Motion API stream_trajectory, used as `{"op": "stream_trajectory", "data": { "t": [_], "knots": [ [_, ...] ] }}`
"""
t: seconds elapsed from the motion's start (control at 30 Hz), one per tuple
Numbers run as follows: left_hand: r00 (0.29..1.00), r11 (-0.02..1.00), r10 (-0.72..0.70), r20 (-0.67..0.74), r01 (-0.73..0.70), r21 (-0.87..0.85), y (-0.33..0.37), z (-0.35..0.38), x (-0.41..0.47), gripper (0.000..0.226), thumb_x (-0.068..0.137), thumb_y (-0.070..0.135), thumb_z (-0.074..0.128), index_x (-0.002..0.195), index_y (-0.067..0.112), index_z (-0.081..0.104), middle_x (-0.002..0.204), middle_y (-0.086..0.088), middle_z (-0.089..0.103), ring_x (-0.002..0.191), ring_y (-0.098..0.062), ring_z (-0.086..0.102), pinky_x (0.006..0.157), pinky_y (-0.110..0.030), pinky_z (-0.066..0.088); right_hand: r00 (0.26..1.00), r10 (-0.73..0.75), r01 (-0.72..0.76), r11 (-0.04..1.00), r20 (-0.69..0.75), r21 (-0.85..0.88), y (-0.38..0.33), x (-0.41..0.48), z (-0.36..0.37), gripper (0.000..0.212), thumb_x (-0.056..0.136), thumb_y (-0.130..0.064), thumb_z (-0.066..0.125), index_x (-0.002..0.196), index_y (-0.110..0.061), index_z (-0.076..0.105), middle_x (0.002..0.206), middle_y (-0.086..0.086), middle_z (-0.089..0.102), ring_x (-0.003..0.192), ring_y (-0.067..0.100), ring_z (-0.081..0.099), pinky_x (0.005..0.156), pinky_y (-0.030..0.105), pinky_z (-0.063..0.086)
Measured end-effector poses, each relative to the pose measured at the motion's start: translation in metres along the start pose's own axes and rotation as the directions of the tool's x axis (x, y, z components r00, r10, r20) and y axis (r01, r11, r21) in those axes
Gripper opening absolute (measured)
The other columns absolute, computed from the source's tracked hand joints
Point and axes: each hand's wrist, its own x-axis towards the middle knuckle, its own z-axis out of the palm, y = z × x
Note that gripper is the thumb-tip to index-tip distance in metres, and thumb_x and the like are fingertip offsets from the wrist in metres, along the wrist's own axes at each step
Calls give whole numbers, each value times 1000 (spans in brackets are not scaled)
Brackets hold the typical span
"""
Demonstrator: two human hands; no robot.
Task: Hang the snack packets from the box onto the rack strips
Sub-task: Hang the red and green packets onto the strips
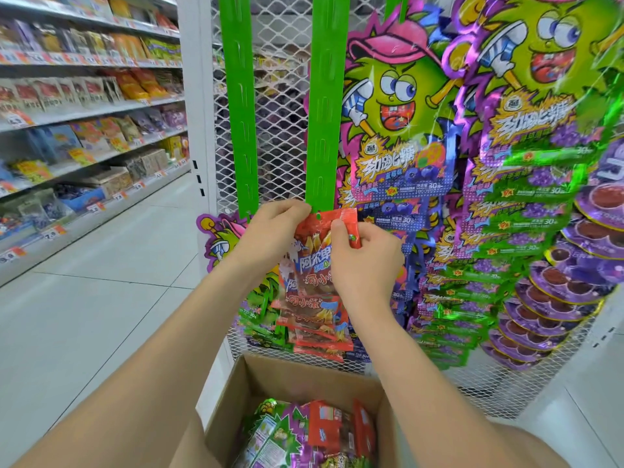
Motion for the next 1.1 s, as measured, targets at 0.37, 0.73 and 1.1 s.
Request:
{"op": "stream_trajectory", "data": {
  "t": [0.37, 0.73, 1.1],
  "knots": [
    [973, 942, 228, -28, -214, 257, -19, -10, 0, 9, 96, 27, 78, 92, 20, 73, 81, 8, 68, 76, -5, 61, 74, -21, 46, 1000, 21, -22, 997, -4, -74, 19, -6, 3, 46, 98, -44, 64, 59, -25, 48, 48, -8, 42, 45, 13, 38, 56, 36, 39],
    [957, 918, 275, -94, -233, 321, -25, -11, -2, 16, 97, 26, 76, 88, 13, 75, 81, -4, 70, 81, -27, 65, 79, -50, 55, 989, -83, 103, 980, 122, -172, 36, -5, 0, 51, 98, -56, 58, 64, -19, 53, 54, -3, 52, 54, 20, 49, 63, 38, 41],
    [953, 913, 278, -118, -223, 342, -24, -18, -1, 9, 101, 18, 71, 99, 16, 79, 89, 8, 78, 86, -9, 72, 84, -42, 61, 960, -182, 205, 975, 212, -90, 26, -2, -4, 49, 95, -46, 72, 63, -15, 52, 53, -5, 46, 50, 15, 36, 53, 33, 32]
  ]
}}
